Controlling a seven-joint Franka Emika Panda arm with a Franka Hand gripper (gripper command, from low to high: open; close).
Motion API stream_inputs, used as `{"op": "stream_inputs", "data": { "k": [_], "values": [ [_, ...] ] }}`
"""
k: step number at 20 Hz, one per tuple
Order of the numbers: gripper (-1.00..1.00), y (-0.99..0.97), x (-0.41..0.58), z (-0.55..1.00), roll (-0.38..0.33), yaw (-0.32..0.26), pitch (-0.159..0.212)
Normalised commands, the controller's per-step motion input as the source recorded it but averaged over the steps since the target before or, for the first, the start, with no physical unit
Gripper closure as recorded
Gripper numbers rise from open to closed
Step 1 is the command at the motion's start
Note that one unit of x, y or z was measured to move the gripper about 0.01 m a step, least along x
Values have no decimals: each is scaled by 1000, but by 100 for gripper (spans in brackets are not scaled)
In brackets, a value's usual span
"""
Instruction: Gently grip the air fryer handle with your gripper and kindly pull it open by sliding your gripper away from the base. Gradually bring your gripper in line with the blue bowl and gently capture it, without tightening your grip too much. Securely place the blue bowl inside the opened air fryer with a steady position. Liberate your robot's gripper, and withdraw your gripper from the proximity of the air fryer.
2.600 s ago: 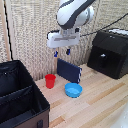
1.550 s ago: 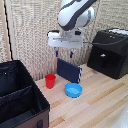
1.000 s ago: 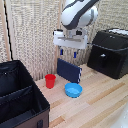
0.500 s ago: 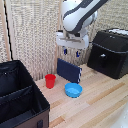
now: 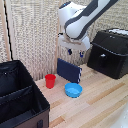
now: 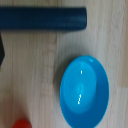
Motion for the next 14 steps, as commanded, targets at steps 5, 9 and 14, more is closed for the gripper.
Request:
{"op": "stream_inputs", "data": {
  "k": [5,9,14],
  "values": [
    [-100,-479,42,-150,-231,0,-55],
    [-100,-500,4,-201,-213,0,-31],
    [-100,-521,5,-226,-218,37,-32]
  ]
}}
